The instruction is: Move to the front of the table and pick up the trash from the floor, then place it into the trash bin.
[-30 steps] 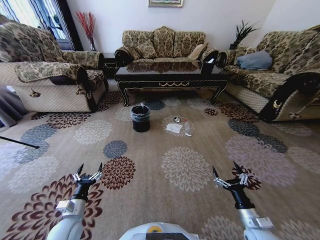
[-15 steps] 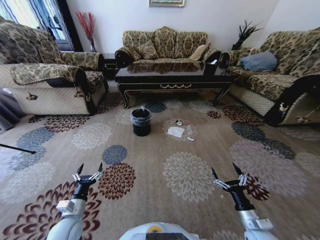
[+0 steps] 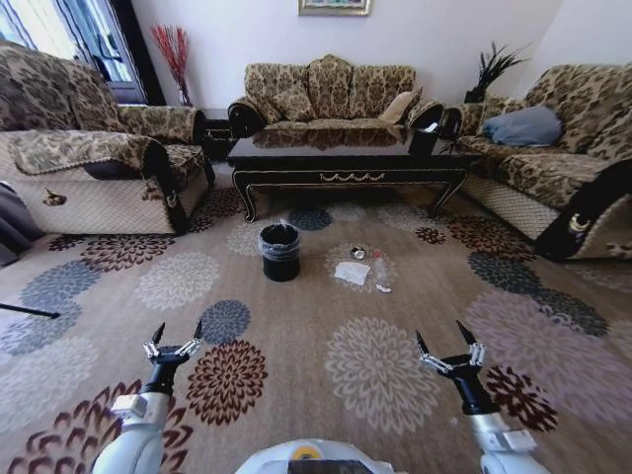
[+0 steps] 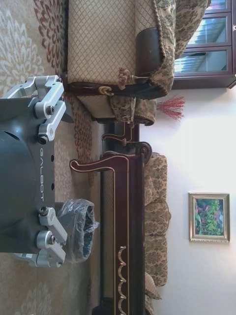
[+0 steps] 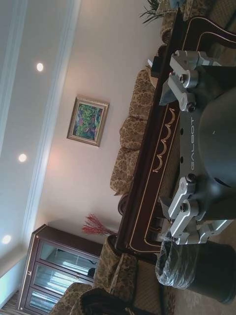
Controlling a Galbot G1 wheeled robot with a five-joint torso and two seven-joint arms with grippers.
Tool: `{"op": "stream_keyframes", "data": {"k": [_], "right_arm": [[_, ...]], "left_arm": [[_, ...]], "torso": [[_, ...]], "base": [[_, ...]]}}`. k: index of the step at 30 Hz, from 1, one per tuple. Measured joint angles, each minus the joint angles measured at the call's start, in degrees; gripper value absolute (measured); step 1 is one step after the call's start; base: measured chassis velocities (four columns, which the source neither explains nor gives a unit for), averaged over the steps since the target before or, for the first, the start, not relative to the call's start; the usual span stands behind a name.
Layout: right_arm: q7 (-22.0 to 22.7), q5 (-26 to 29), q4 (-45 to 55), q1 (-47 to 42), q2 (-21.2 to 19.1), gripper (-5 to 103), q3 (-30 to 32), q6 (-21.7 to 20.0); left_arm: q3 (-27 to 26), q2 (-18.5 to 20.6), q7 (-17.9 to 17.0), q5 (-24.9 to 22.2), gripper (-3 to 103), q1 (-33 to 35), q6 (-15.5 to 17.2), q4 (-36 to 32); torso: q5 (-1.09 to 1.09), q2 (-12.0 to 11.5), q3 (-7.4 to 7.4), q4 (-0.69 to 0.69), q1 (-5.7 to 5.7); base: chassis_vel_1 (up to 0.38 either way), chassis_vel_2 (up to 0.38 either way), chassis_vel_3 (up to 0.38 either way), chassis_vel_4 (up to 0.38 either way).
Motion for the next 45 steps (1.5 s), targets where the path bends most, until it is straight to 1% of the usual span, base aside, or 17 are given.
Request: {"op": "stream_keyframes", "data": {"k": [9,16,23,39,45], "right_arm": [[-0.16,0.75,0.66,-0.25,0.01,100,-0.15,-0.49],[-0.26,0.76,-0.06,-0.23,-0.23,100,0.18,-0.30],[-0.28,0.71,-0.15,0.09,-0.22,100,-0.02,-0.32],[-0.34,0.28,-0.51,0.12,0.02,100,-0.35,-0.39],[-0.19,1.88,0.26,0.14,0.15,100,-0.93,-1.28]], "left_arm": [[0.17,0.00,0.01,0.20,100,0.29,-0.05,-0.39],[0.26,1.11,0.71,0.31,100,0.91,0.02,-2.56],[0.30,1.36,0.78,0.32,100,0.97,0.29,-3.59],[1.47,1.15,0.83,1.23,100,0.95,0.26,-2.68],[1.20,1.15,0.83,1.10,100,0.94,0.21,-2.49]], "torso": [[-0.01,0.01,0.00,0.00,0.00],[0.00,0.01,0.00,0.00,0.00],[0.00,0.01,0.00,0.00,0.00],[-0.01,0.02,0.00,-0.01,0.00],[0.00,0.02,0.00,0.00,0.00]], "base": [[-0.134,0.139,0.125,-0.133],[-0.137,0.142,0.142,-0.143],[-0.134,0.142,0.132,-0.133],[-0.135,0.129,0.135,-0.143],[-0.142,0.137,0.143,-0.149]]}}
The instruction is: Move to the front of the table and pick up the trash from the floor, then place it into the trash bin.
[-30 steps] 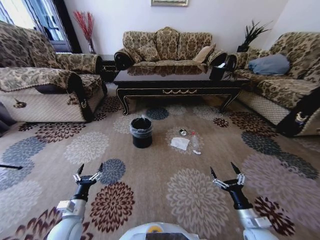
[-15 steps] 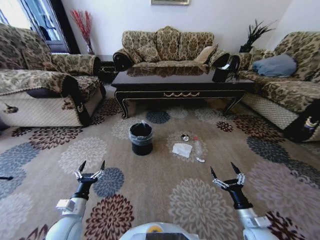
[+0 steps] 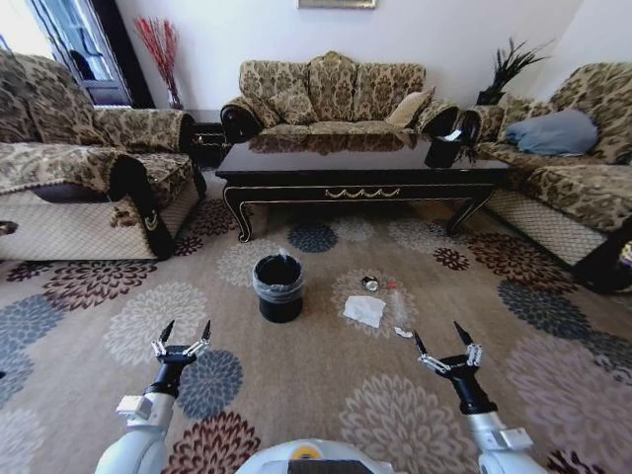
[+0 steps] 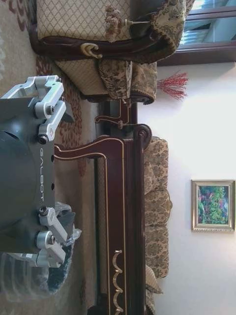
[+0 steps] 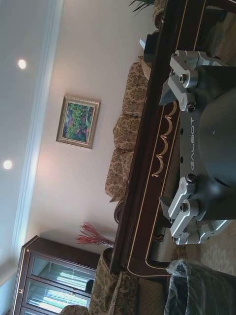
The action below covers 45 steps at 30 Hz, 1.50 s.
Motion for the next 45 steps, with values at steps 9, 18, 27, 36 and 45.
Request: {"op": "stream_keyframes", "data": {"k": [9,18,27,36,45], "right_arm": [[0.64,0.75,0.13,0.01,-0.13,100,-0.14,-0.60],[0.87,0.13,-0.95,0.00,-0.22,100,0.15,-0.23],[4.64,-2.40,-1.35,0.63,0.09,100,-0.31,-0.41],[22.78,-13.75,-1.18,2.22,0.19,100,-0.77,-2.68],[39.25,-30.80,-2.30,2.80,-1.24,100,-2.03,-5.34]], "left_arm": [[0.05,0.32,-0.02,-0.02,100,-0.17,0.00,0.28],[0.28,0.63,-0.26,-0.04,100,-0.70,0.29,0.41],[0.45,1.41,-0.65,-0.10,100,-1.38,1.27,0.10],[1.89,2.75,-2.11,-0.50,100,-2.35,4.54,-2.05],[5.69,10.43,-6.56,-6.20,100,-7.05,18.70,-6.44]], "torso": [[0.00,0.00,0.00,0.00,0.00],[0.00,0.00,0.00,0.00,0.00],[0.00,0.00,0.00,0.00,0.01],[0.00,0.00,0.01,0.00,0.00],[-0.03,0.00,0.01,-0.01,-0.01]], "base": [[-0.125,0.131,0.135,-0.133],[-0.121,0.120,0.135,-0.125],[-0.124,0.109,0.121,-0.126],[-0.044,0.059,0.056,-0.041],[0.000,0.000,0.000,0.000]]}}
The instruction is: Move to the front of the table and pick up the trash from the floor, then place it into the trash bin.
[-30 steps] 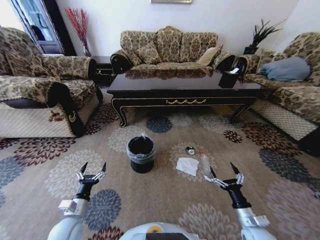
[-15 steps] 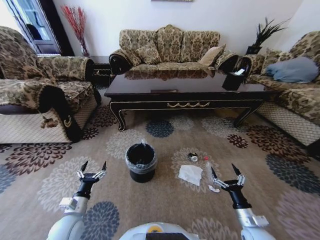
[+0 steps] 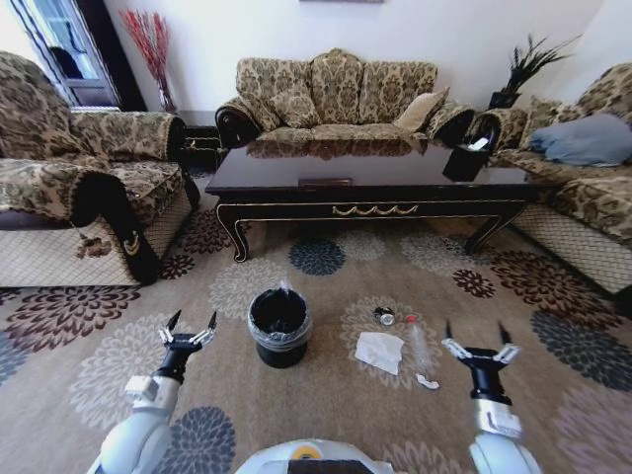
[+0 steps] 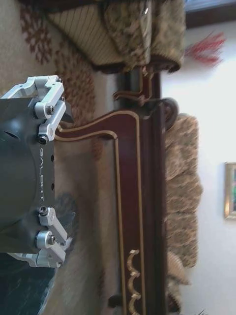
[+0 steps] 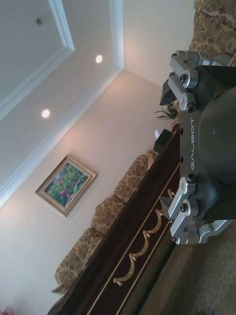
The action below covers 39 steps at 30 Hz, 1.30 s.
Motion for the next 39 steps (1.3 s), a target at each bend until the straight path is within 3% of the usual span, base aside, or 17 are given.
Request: {"op": "stream_keyframes", "data": {"k": [2,3,7,8,11,12,16,17,22,26,27,29,31,36,39], "right_arm": [[-2.27,1.80,0.52,0.06,-0.01,100,-0.83,-1.43],[-2.27,1.80,0.52,0.06,-0.01,100,-0.83,-1.43],[-10.54,8.63,0.40,0.41,0.16,100,-0.70,-1.03],[-10.54,8.63,0.40,0.41,0.16,100,-0.70,-1.03],[-14.52,12.85,0.04,0.07,0.32,100,0.44,0.29],[-14.52,12.85,0.04,0.07,0.32,100,0.44,0.29],[-16.50,15.21,-0.12,-0.32,0.87,100,0.86,0.58],[-16.50,15.21,-0.12,-0.32,0.87,100,0.86,0.58],[-17.97,15.71,0.27,-0.43,1.31,100,1.03,0.58],[-18.16,16.08,0.37,-0.03,1.29,100,1.23,0.23],[-18.16,16.08,0.37,-0.03,1.29,100,1.23,0.23],[-18.16,16.23,0.20,0.09,1.29,100,1.31,0.05],[-18.09,16.20,-0.30,0.12,1.42,100,1.52,-0.23],[-17.87,16.21,-0.93,-0.06,1.62,100,1.96,-0.25],[-17.79,16.37,-1.11,-0.14,1.62,100,2.20,-0.18]], "left_arm": [[0.77,3.47,-2.98,-5.37,100,-1.66,6.22,-2.38],[0.77,3.47,-2.98,-5.37,100,-1.66,6.22,-2.38],[3.95,12.33,-10.51,-21.54,100,-9.19,16.72,-4.10],[3.95,12.33,-10.51,-21.54,100,-9.19,16.72,-4.10],[8.61,16.84,-15.25,-34.29,100,-18.35,23.02,-1.27],[8.61,16.84,-15.25,-34.29,100,-18.35,23.02,-1.27],[17.68,17.91,-19.29,-44.29,100,-32.28,28.12,5.06],[17.68,17.91,-19.29,-44.29,100,-32.28,28.12,5.06],[29.70,16.02,-22.47,-49.34,100,-44.26,31.25,10.53],[34.58,13.58,-23.86,-49.16,101,-49.03,33.03,13.76],[34.58,13.58,-23.86,-49.16,101,-49.03,33.03,13.76],[35.77,11.55,-27.04,-51.76,99,-51.00,34.25,15.14],[36.11,9.41,-32.40,-57.21,98,-52.47,35.69,16.64],[36.07,8.41,-37.00,-62.01,95,-52.82,37.96,17.94],[35.73,8.30,-37.95,-63.19,94,-52.35,38.39,17.95]], "torso": [[0.03,0.00,0.00,0.01,0.00],[0.03,0.00,0.00,0.01,0.00],[0.04,0.00,0.00,0.01,0.00],[0.04,0.00,0.00,0.01,0.00],[0.02,0.00,0.00,0.01,0.00],[0.02,0.00,0.00,0.01,0.00],[0.03,0.00,0.00,0.00,0.01],[0.03,0.00,0.00,0.00,0.01],[0.04,0.00,0.00,0.01,0.00],[0.03,0.00,0.00,0.01,0.01],[0.03,0.00,0.00,0.01,0.01],[0.03,0.00,0.00,0.02,0.01],[0.03,-0.01,0.00,0.00,0.01],[0.04,0.00,0.00,0.02,0.01],[0.03,-0.01,0.00,0.03,0.01]], "base": [[0.000,0.000,0.000,0.000],[0.000,0.000,0.000,0.000],[0.000,0.000,0.000,0.000],[0.000,0.000,0.000,0.000],[0.000,0.000,0.000,0.000],[0.000,0.000,0.000,0.000],[0.000,0.000,0.000,0.000],[0.000,0.000,0.000,0.000],[0.000,0.000,0.000,0.000],[0.000,0.000,0.000,0.000],[0.000,0.000,0.000,0.000],[0.000,0.000,0.000,0.000],[0.000,0.000,0.000,0.000],[0.000,0.000,0.000,0.000],[0.000,0.000,0.000,0.000]]}}
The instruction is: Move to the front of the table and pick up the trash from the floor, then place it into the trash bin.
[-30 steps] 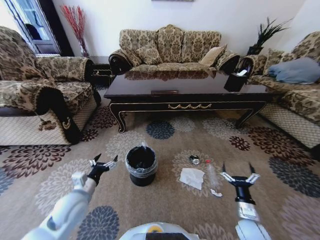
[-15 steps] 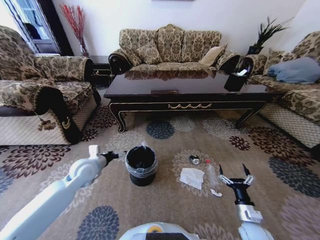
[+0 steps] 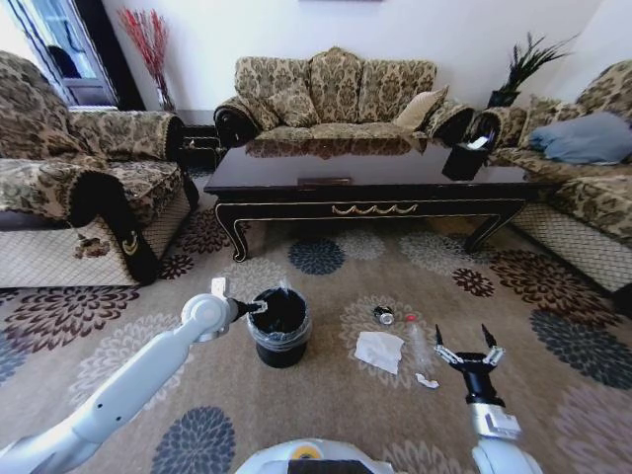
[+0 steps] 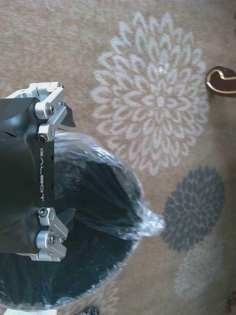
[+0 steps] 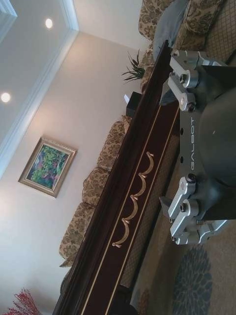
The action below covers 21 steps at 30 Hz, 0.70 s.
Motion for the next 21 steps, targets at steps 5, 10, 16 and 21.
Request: {"op": "stream_keyframes", "data": {"k": [5,10,16,21], "right_arm": [[0.09,0.32,-0.11,-0.02,-0.20,100,0.18,0.15],[0.17,0.41,-0.11,-0.01,-0.20,100,0.17,0.18],[0.29,0.42,-0.33,-0.16,-0.01,100,0.20,0.54],[1.16,0.24,-0.80,0.08,0.07,100,-0.01,0.58]], "left_arm": [[0.91,-0.91,-1.41,-2.38,93,-1.01,0.23,2.61],[3.62,-3.16,-2.04,-2.90,92,-3.84,0.34,7.13],[5.13,-4.37,-2.03,-2.70,75,-5.08,0.32,10.71],[5.11,-6.20,-2.85,-2.70,59,-5.17,0.22,12.19]], "torso": [[0.00,0.00,0.00,0.00,0.00],[0.00,0.00,0.00,-0.02,0.00],[0.00,0.00,0.00,-0.01,0.00],[0.03,0.01,-0.01,-0.01,0.00]], "base": [[0.000,0.000,0.000,0.000],[0.000,0.000,0.000,0.000],[0.000,0.000,0.000,0.000],[0.000,0.000,0.000,0.000]]}}
